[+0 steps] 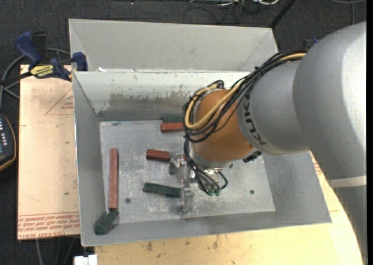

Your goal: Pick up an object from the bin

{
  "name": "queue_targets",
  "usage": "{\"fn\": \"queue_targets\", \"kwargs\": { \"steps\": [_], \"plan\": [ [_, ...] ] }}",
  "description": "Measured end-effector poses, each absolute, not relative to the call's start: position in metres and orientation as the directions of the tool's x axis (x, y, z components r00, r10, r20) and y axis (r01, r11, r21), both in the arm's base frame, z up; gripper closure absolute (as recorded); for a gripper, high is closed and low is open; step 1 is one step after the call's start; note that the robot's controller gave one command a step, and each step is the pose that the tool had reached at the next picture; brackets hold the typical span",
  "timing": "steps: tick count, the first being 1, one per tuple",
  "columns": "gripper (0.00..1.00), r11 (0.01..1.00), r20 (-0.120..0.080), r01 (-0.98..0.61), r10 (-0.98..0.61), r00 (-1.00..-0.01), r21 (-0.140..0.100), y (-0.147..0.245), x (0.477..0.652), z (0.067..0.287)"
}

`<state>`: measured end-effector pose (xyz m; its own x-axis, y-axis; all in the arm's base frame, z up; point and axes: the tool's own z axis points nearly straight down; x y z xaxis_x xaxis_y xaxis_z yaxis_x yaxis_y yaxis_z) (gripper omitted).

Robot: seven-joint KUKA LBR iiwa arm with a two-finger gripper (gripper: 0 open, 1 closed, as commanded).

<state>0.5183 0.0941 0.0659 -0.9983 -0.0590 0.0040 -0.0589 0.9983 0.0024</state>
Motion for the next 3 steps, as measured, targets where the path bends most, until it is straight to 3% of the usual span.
{"fn": "queue_targets", "kwargs": {
  "steps": [1, 2, 3],
  "plan": [
    [1.0, 0.999, 0.0, -0.053, -0.053, -0.999, 0.002, 0.092, 0.519, 0.07],
    [1.0, 0.993, -0.012, -0.114, -0.114, -0.993, 0.002, 0.111, 0.532, 0.23],
    [1.0, 0.998, 0.004, 0.062, 0.062, -0.998, 0.0, 0.105, 0.526, 0.162]
  ]
}}
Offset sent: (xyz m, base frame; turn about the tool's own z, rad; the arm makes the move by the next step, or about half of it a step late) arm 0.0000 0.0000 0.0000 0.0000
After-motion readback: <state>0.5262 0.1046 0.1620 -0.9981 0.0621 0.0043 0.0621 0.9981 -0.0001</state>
